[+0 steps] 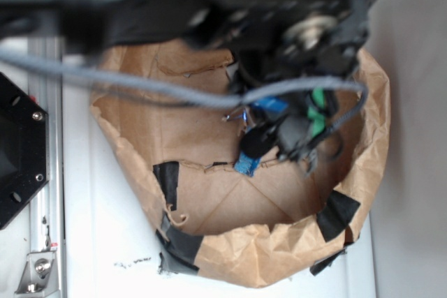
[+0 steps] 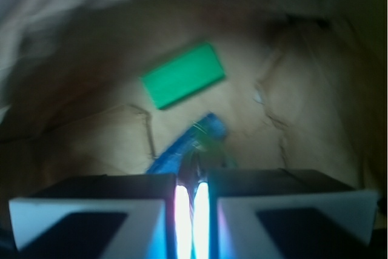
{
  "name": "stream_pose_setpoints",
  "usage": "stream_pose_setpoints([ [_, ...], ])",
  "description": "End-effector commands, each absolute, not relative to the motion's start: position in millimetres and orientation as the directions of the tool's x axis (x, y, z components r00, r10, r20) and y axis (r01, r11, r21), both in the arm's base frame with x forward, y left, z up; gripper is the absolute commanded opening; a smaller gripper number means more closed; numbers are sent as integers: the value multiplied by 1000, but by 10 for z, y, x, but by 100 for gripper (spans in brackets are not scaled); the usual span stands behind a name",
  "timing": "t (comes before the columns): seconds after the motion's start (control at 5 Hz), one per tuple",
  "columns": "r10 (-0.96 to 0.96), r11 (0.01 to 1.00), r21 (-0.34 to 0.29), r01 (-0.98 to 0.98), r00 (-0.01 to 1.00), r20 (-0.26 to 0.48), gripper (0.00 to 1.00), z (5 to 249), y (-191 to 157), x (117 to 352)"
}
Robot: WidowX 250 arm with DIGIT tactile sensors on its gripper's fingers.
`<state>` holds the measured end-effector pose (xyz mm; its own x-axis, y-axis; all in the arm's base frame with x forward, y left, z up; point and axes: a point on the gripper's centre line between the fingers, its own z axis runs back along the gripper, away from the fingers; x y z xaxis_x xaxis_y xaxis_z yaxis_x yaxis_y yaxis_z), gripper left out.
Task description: Grab the silver keys.
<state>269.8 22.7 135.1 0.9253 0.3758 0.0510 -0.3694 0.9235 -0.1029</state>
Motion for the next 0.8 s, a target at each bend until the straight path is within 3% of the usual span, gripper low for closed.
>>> stream_pose_setpoints([
  [0.0,346,926,-193,-325,934,85,0,1546,340,2627],
  [0.6,403,900,-207,-384,913,60,0,1521,328,2668],
])
